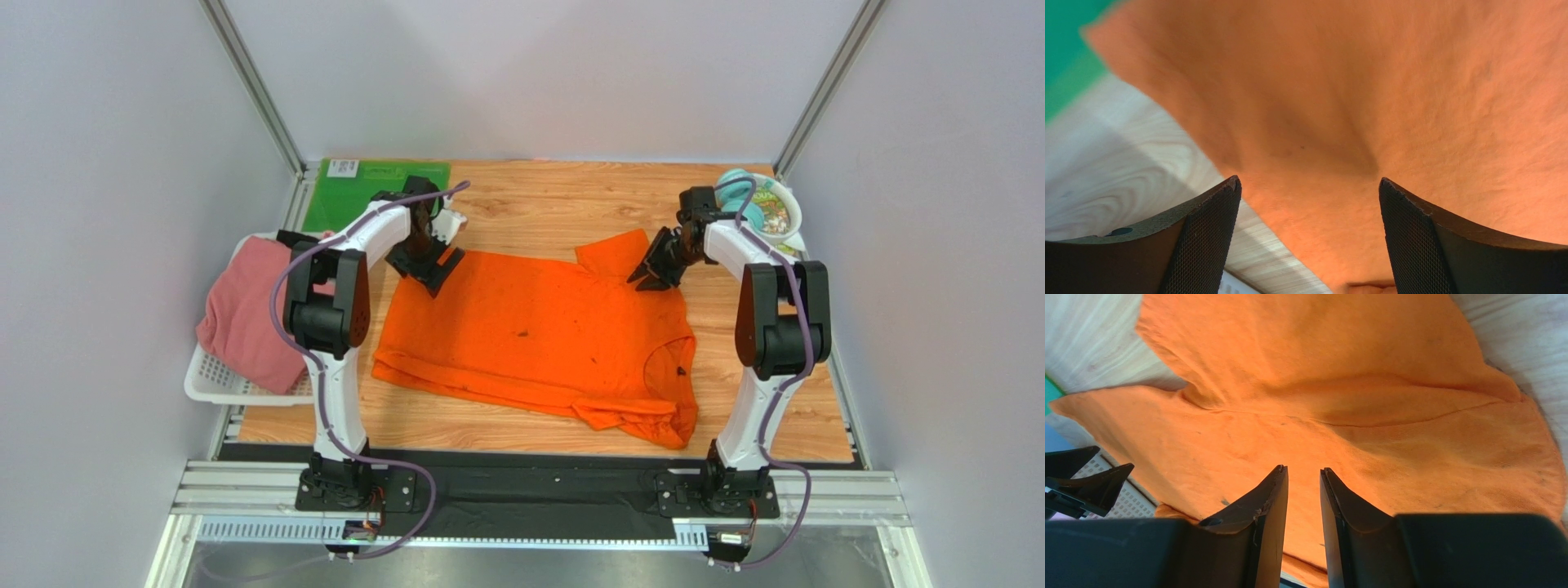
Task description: Fold and stack the t-shirts
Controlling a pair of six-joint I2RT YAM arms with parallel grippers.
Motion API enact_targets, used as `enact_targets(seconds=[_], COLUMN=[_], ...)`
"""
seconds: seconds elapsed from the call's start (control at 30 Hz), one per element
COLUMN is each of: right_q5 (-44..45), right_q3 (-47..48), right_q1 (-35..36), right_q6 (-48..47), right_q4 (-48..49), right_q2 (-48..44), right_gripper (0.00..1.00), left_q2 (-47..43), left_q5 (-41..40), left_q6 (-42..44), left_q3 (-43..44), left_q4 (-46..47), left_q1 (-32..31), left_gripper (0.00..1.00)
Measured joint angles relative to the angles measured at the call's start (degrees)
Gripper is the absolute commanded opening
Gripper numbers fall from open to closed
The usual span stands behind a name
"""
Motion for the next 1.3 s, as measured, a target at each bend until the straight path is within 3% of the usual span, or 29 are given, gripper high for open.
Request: enact_targets(seconds=[0.43,0.63,1.1,1.3], right_q5=[7.13,8.5,7.45,7.43], right_q3=[-1.6,2.91,28.59,34.36], right_q1=[0.22,0.22,0.2,0.09], right_q6=[-1.6,-2.23,-3.69,-3.72], right_q4=[-4.0,-5.73,-13.7,-15.5], right_q2=[0.2,4.87,20.76,23.45], right_gripper=[0.31,0.3,0.29,0.3], left_q2=[0.0,1.4,8.07,10.84], left_q5=[1.18,0.33,-3.13,-5.46], left_q6=[-0.04,-0.02,-0.07,-0.02], left_q3=[-3.13,-1.09,10.23,15.21], left_q4=[-0.31,-0.81,-3.1,-3.3], left_q1=[-1.07,-1.2,-0.57,0.04], left_gripper=[0.86,0.86,0.85,0.85])
